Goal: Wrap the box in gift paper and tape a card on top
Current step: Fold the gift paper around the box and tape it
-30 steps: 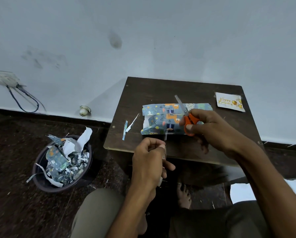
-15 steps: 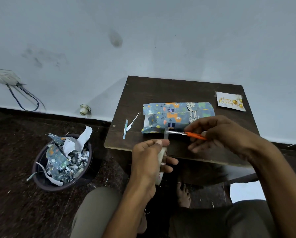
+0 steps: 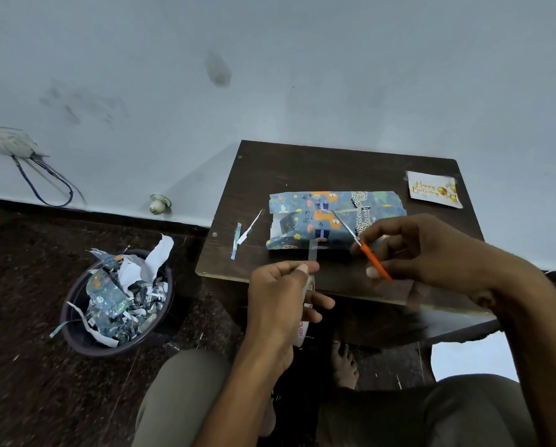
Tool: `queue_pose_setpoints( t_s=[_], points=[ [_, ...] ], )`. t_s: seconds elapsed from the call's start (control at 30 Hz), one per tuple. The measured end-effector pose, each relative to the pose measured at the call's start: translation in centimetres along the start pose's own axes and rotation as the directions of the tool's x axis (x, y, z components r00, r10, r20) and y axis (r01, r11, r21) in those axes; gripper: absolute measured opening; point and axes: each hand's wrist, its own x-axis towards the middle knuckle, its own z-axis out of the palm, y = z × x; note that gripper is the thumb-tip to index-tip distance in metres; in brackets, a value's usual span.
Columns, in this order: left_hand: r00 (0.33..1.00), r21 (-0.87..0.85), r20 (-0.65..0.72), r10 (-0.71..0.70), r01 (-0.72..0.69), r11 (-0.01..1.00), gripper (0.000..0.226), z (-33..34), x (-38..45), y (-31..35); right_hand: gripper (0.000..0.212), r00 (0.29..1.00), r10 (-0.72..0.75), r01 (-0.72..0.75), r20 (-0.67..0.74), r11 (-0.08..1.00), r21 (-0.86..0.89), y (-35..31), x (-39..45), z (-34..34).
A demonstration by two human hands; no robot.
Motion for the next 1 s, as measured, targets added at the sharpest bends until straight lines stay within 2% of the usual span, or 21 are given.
queue_pose_setpoints(
  t_s=[0.07,0.2,0.37,0.53,0.6,0.77,1.0],
  points=[
    [1.000,-0.001,-0.001,0.001,-0.001,1.000,0.023,0.0,0.0,0.0,0.027,0.992,0.042,-0.040,0.115,0.999,-0.017,-0.4,-0.4,0.2],
    [1.000,0.010,0.004,0.001,-0.001,1.000,0.022,-0.2,0.0,0.0,0.019,0.981,0.120,-0.110,0.152,0.991,-0.074,-0.7,0.4,-0.1],
    [1.000,0.020,0.001,-0.006,0.006,1.000,0.022,-0.3,0.1,-0.1,0.052,0.961,0.176,-0.141,0.212,0.975,-0.169,-1.3,2.4,-1.3],
    [1.000,0.028,0.005,0.005,-0.005,1.000,0.022,-0.2,0.1,0.0,0.065,0.945,0.186,-0.128,0.270,0.967,-0.219,-1.8,4.4,-1.6],
    [1.000,0.022,0.005,0.010,-0.010,1.000,0.022,-0.2,0.1,0.0,0.063,0.941,0.185,-0.116,0.284,0.963,-0.242,-1.9,5.0,-1.5],
    [1.000,0.034,-0.002,0.011,-0.011,0.999,0.022,-0.2,0.1,0.0,0.044,0.935,0.170,-0.092,0.312,0.964,-0.251,-2.2,5.6,-1.3],
    [1.000,0.041,0.000,0.012,-0.012,0.999,0.021,-0.3,-0.1,0.1,0.055,0.938,0.194,-0.114,0.286,0.955,-0.273,-1.8,6.6,-1.3]
  ],
)
